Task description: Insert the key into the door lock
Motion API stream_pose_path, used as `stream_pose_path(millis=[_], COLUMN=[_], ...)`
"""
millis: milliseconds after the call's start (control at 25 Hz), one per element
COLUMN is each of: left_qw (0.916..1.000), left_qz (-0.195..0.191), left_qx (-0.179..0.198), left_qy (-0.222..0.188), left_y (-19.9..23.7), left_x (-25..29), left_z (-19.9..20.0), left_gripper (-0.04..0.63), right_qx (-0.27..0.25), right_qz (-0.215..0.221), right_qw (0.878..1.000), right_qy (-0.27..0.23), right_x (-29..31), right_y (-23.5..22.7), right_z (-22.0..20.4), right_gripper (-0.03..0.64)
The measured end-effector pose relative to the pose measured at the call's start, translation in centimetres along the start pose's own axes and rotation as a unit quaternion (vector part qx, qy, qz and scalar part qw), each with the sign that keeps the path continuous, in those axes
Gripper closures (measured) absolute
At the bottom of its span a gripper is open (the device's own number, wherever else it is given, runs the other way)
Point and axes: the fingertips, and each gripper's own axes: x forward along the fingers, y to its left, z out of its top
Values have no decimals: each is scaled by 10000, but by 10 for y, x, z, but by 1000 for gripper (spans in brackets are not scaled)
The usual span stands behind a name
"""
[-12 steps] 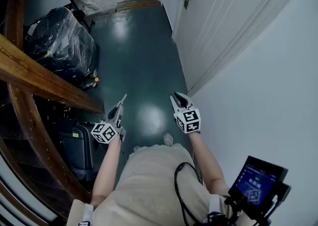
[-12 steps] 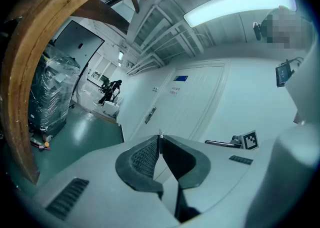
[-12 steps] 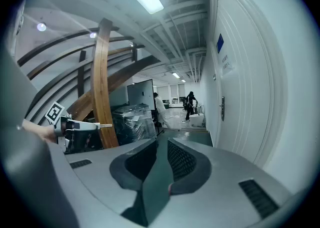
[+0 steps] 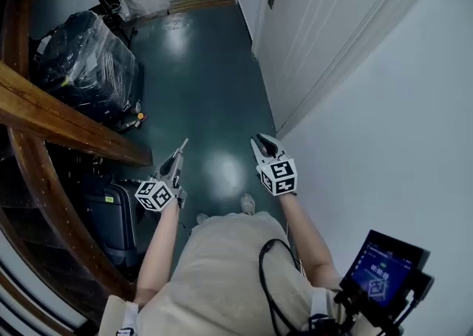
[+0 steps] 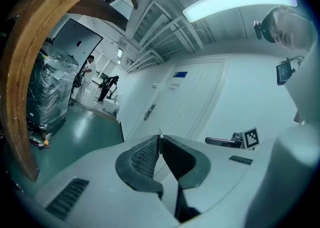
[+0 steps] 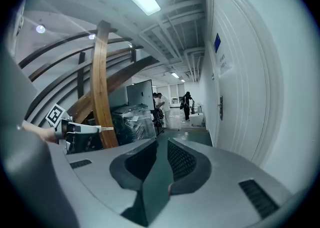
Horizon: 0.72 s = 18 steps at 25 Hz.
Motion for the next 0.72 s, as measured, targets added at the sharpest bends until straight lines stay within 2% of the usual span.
stream_pose_path(millis=[280,720], left_qw=[10000,9995], left_qz=[22,246], left_qx=[14,-34], left_qy=[-86,-203], left_y=[-15,-64], left_x=[8,67], left_z=[-10,-17], left_gripper=[561,560], right_qx=[105,-47], right_qz=[245,477], right_qw=[9995,9987], right_qy=[-162,-167], right_x=[-12,-17], right_y=[-4,-71], right_z=[-1,17], right_gripper=[538,538])
